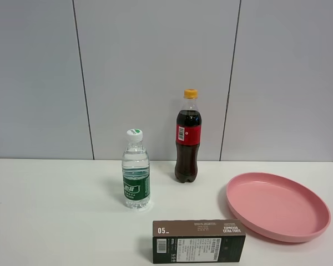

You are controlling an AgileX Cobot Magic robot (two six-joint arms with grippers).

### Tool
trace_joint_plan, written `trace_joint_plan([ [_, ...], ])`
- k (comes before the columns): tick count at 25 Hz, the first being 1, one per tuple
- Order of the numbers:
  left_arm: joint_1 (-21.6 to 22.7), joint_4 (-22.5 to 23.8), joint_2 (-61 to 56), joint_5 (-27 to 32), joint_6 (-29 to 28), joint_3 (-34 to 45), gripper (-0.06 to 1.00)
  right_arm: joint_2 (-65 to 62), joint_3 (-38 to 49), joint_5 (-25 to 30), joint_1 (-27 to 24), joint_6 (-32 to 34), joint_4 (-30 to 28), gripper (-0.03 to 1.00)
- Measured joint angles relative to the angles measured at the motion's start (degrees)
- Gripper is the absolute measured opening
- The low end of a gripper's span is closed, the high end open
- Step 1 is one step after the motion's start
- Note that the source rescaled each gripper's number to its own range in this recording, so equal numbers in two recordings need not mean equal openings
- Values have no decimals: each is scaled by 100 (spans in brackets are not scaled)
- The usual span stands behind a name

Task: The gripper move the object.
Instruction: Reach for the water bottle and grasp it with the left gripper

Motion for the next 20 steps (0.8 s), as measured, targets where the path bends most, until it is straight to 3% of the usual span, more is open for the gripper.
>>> trace_joint_plan([
  [1,0,0,0,0,0,0,38,0,0,0,0,0,0,100],
  [20,0,0,0,0,0,0,38,0,0,0,0,0,0,100],
])
